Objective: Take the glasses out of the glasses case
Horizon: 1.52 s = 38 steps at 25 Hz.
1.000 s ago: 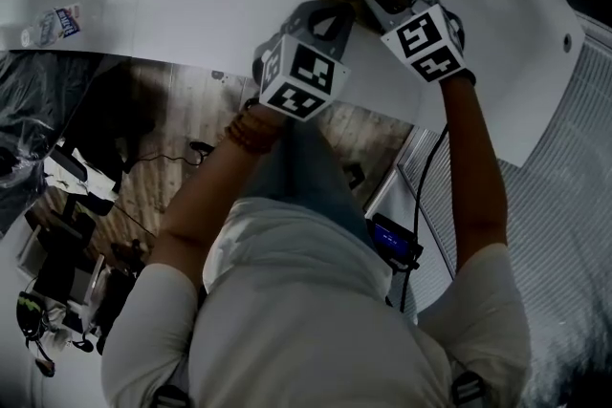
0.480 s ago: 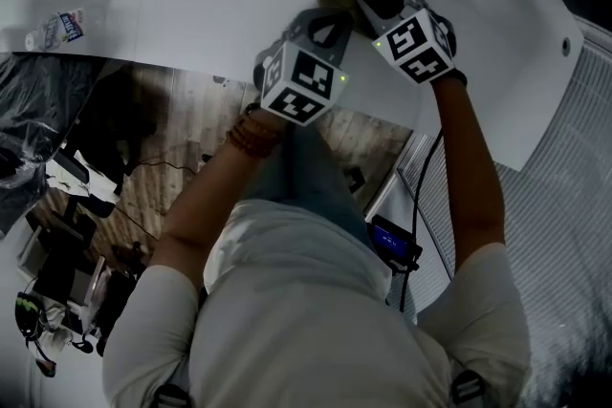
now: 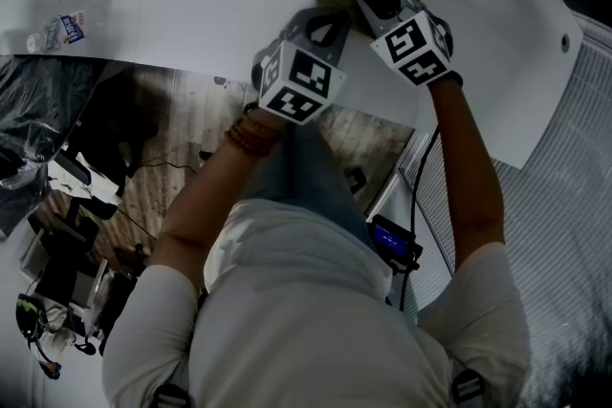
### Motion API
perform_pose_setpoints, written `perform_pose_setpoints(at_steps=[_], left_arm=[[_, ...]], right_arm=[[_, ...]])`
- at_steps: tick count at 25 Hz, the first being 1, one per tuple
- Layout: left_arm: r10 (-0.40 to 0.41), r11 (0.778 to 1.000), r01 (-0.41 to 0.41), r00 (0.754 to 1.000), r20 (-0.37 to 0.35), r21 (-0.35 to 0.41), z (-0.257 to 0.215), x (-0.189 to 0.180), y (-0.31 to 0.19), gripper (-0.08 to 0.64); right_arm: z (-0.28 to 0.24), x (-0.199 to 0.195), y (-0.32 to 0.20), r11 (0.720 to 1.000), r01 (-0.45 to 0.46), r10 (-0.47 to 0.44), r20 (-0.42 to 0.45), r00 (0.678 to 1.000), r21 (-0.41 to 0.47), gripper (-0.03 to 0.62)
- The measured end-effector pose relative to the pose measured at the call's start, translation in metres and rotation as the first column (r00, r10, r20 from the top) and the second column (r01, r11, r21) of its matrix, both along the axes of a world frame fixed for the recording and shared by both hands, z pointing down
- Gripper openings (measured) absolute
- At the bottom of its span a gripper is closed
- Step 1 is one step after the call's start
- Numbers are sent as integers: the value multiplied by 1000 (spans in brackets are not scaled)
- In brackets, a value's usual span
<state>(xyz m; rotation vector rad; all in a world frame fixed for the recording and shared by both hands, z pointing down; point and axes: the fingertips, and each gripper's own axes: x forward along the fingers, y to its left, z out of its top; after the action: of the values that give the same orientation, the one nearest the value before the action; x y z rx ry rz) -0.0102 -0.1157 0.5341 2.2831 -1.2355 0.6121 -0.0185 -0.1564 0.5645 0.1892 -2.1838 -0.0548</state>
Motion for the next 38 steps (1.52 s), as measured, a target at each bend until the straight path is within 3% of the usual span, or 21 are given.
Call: perform_pose_setpoints(at_steps=[11,18,23,30,38], left_arm=[[33,999,-34,999,25,4,-5,9,6,3],[74,997,-75,996,42,17,-11,29,6,3],[101,995,-103,993,55,18,-12,44,8,3],[138,990,-139,988,75,10,-14,66,11,3],[195,980,-197,977,86,18,-14,99,16,3]], right_arm=[[-42,6,-8,995,-97,101,128,987,-32,8],[-76,35,-17,977,-204,214,237,948,-66,8],[-84,67,-16,959,-272,283,267,921,-77,8],[-106,110,-11,912,-380,410,390,825,-155,7],[-78,172,-2,784,-490,619,429,658,-380,6]])
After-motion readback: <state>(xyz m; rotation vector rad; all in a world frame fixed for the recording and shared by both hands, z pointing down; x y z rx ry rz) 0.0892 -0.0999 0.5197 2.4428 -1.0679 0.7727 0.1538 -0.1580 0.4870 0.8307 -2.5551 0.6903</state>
